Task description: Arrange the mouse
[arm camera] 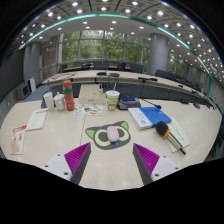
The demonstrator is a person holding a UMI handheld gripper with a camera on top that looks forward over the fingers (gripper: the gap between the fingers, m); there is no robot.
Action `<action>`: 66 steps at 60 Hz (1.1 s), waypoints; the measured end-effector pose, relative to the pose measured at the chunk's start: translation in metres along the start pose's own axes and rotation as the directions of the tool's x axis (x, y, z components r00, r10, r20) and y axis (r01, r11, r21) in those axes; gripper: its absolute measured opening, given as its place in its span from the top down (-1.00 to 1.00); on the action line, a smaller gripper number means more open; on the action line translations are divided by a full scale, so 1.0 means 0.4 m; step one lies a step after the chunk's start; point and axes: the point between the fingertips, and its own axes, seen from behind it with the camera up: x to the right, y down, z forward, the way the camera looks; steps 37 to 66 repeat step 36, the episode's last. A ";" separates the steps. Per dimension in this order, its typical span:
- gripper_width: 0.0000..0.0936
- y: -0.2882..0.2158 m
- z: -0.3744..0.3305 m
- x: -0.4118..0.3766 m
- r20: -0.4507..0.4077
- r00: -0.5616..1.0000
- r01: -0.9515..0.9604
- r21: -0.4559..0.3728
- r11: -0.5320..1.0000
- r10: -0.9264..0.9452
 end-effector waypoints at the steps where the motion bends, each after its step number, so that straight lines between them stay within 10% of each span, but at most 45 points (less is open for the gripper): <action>1: -0.83 0.004 -0.026 -0.001 -0.001 1.000 0.003 0.002 1.000 -0.003; 23: -0.83 0.074 -0.340 -0.040 -0.010 1.000 -0.001 0.050 0.999 0.001; 66: -0.82 0.072 -0.354 -0.040 -0.021 1.000 0.019 0.058 0.998 -0.017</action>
